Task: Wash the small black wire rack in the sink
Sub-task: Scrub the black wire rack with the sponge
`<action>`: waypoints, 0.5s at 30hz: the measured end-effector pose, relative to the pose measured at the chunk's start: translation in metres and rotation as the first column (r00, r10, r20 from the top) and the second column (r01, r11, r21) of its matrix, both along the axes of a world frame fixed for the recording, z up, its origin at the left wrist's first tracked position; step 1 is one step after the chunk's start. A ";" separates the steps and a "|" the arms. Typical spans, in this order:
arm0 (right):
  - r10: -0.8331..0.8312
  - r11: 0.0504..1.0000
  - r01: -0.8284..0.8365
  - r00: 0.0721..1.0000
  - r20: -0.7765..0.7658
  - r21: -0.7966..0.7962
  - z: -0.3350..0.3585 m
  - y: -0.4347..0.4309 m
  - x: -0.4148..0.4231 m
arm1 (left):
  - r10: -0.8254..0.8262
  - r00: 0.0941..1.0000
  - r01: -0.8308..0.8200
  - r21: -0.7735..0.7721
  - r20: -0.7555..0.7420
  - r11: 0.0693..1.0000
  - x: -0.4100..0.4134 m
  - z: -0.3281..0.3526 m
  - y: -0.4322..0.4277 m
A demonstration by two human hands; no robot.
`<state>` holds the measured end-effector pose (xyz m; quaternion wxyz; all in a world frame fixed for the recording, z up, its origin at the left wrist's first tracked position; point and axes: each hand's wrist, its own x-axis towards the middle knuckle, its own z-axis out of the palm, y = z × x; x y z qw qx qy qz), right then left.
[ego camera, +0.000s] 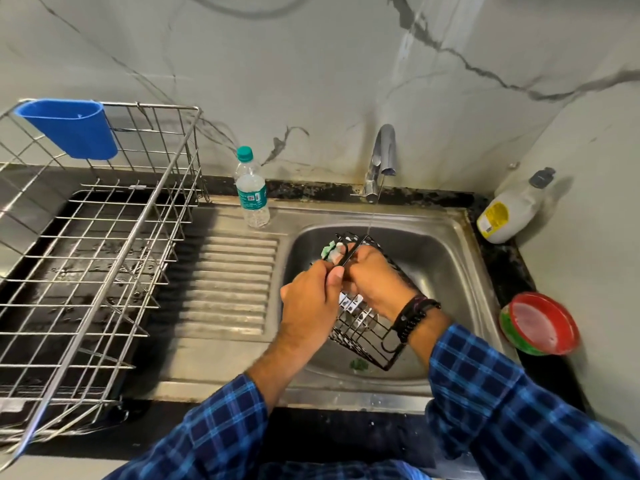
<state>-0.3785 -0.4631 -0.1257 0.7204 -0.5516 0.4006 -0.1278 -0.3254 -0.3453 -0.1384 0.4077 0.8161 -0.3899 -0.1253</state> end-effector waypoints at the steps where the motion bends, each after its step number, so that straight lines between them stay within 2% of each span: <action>1: -0.014 0.995 0.012 1.000 -0.018 -0.100 -0.004 0.002 0.001 | 0.021 1.000 -0.021 0.000 -0.011 1.000 -0.001 0.000 0.001; 3: -0.102 0.951 0.087 0.994 -0.033 -0.296 -0.019 0.009 0.005 | 0.055 0.998 -0.055 0.002 -0.041 0.999 -0.003 0.001 0.000; 5: -0.193 0.900 0.165 0.981 -0.030 -0.403 -0.023 0.017 0.006 | 0.078 0.995 -0.079 -0.004 -0.062 0.997 -0.005 0.003 -0.001; 6: -0.177 0.884 0.149 0.984 -0.023 -0.443 -0.024 0.021 0.006 | 0.082 0.994 -0.083 -0.009 -0.068 0.997 -0.005 0.004 -0.001; 8: -0.025 0.888 0.014 1.000 -0.018 -0.460 -0.021 0.027 -0.001 | 0.081 0.992 -0.083 -0.021 -0.098 0.996 -0.005 0.008 -0.002; 10: 0.221 0.841 -0.248 0.969 -0.115 -0.481 -0.013 0.033 -0.010 | 0.083 0.988 -0.089 -0.046 -0.130 0.995 -0.005 0.010 -0.002; 12: 0.325 0.644 -0.484 0.874 -0.361 -0.592 -0.006 0.032 -0.017 | 0.085 0.986 -0.097 -0.075 -0.143 0.993 -0.005 0.011 -0.002; 15: 0.246 0.463 -0.572 0.817 -0.522 -0.677 -0.001 0.009 -0.031 | 0.081 0.985 -0.102 -0.134 -0.153 0.986 -0.003 0.014 0.000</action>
